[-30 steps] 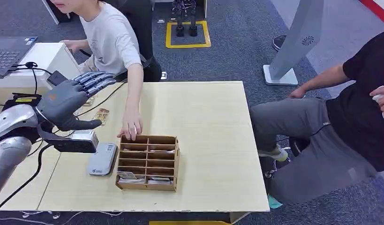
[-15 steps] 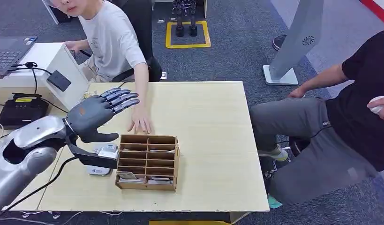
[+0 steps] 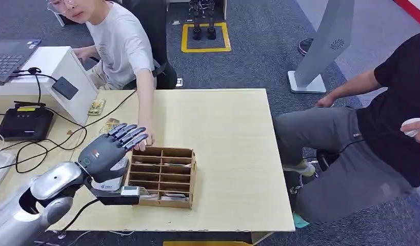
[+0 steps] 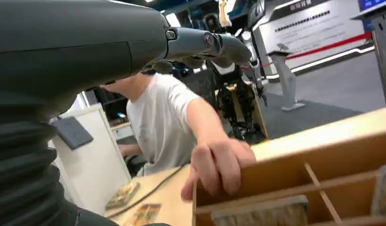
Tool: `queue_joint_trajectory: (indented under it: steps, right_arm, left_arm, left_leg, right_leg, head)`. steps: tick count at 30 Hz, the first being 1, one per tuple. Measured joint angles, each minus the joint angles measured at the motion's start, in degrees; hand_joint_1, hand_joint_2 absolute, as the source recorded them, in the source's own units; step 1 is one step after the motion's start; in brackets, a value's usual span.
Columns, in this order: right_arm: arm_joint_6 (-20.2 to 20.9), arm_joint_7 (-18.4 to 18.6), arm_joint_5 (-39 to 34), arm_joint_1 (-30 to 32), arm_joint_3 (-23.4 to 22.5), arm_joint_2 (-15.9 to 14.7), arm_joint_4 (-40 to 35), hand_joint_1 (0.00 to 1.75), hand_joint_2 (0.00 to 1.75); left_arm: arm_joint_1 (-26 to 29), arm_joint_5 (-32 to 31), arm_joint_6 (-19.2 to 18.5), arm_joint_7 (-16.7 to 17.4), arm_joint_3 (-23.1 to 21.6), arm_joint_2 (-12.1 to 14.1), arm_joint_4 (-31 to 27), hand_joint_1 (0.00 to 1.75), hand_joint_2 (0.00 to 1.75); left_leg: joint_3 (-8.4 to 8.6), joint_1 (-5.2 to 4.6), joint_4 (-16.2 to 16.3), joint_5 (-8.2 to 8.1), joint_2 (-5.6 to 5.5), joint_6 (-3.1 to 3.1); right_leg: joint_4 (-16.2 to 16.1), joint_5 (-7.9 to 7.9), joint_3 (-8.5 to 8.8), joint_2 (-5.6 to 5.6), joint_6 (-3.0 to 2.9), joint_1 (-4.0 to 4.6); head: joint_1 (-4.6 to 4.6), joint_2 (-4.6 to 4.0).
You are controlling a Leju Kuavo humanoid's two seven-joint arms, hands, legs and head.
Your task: Pass the card to the sensor for recognition and then transmit it.
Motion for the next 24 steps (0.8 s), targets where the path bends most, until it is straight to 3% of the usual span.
queue_joint_trajectory:
  steps: [15,24]
  right_arm:
    - [-0.1,0.1,-0.1,0.4,-0.8,0.0,0.0,0.0,1.75]
    - [-0.1,0.0,0.1,0.4,-0.9,0.1,0.0,0.0,1.75]
  left_arm:
    - [8.4,-1.4,1.5,-0.5,6.6,-1.6,0.4,0.0,1.75]
    - [8.9,-1.1,1.5,-1.3,8.1,-5.3,0.4,0.0,1.75]
  left_leg:
    - [-0.03,0.0,0.0,0.0,-0.01,0.0]
    - [-0.03,-0.01,0.0,0.0,-0.01,0.01]
  right_leg:
    - [0.0,-0.01,-0.02,-0.01,0.0,0.0]
    - [0.0,0.01,-0.01,-0.02,0.01,-0.01]
  head:
    - [0.0,0.0]
    - [0.0,0.0]
